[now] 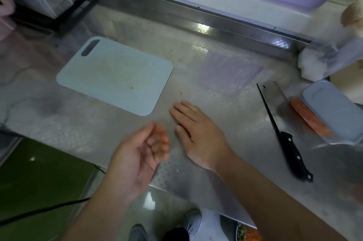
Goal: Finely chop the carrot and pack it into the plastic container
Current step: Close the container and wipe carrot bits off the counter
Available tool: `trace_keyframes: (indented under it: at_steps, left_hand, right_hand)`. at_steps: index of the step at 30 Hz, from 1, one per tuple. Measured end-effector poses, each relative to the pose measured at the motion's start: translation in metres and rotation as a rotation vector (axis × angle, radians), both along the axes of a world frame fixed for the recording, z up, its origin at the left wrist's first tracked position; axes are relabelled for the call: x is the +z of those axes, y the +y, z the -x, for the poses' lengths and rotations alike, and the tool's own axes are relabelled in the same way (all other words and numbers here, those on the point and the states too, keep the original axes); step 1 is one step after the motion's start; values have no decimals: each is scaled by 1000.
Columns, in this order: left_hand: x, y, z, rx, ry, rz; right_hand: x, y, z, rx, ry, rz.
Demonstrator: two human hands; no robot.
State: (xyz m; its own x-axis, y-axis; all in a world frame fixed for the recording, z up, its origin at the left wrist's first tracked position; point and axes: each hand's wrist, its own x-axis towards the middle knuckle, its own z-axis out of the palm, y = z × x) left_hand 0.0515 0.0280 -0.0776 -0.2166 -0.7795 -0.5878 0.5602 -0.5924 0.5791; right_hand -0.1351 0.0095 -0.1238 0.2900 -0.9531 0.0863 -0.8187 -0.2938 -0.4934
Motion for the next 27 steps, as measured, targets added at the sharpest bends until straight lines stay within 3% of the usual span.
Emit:
trace_keyframes:
  at_steps: [3,6,8,12,17,21,24,26,27]
  left_hand:
    - [-5,48,-33,-427,208,-177]
    - [-29,87,-50,-731,123,-357]
    - [-45,96,-50,-686,57,-419]
    - [-51,81,-41,-485,155,-513]
    - [-51,80,-36,-419,194,-430]
    - [-53,80,-34,-245,299,-458]
    - [-47,81,-33,-374,325,-416]
    - [-38,83,-31,-430,458,-250]
    - [-38,83,-29,-418,417,-233]
  right_hand:
    - [-2,20,-10,42,-7,-7]
    - [-1,40,-20,52,-41,-9]
    - [1,51,-27,57,-67,-10]
    - [3,76,-42,72,-133,-12]
    - [3,113,-66,87,-208,-14]
    - [5,146,-83,116,-249,-40]
    - [9,167,-91,120,-275,-82]
    - [11,171,-90,110,-300,-83]
    - [10,171,-89,102,-313,-67]
